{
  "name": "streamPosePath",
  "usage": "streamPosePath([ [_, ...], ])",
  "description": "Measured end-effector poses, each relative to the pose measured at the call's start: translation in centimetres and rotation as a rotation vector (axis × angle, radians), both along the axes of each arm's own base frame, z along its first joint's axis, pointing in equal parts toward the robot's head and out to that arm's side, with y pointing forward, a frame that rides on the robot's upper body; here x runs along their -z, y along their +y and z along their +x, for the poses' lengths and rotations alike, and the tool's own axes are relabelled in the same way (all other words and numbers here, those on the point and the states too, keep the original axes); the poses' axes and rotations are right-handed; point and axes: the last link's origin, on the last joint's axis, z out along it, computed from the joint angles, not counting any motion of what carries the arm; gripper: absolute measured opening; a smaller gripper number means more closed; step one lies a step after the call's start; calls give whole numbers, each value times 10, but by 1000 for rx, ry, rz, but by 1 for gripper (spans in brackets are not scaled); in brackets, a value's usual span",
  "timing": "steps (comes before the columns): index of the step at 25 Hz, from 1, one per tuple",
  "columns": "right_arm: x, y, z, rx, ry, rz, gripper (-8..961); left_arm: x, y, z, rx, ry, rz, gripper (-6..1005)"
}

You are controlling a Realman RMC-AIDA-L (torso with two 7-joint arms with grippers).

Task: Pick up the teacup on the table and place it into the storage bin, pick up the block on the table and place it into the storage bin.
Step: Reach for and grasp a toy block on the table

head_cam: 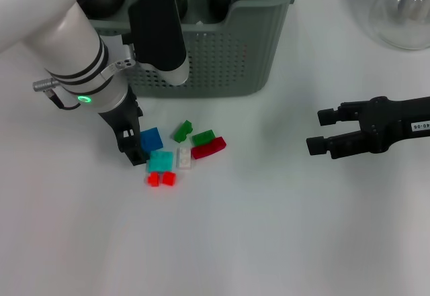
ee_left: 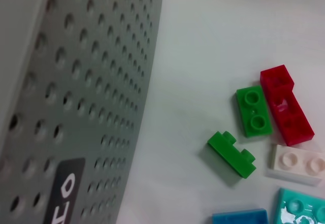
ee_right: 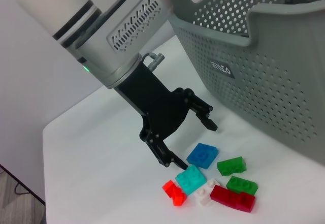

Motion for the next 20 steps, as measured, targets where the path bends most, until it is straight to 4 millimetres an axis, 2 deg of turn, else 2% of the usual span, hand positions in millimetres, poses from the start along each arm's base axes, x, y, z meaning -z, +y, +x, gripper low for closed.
streamPosePath([
  [20,-2,0,1,1,-1,5,946,1,4,5,18,-4,7,842],
])
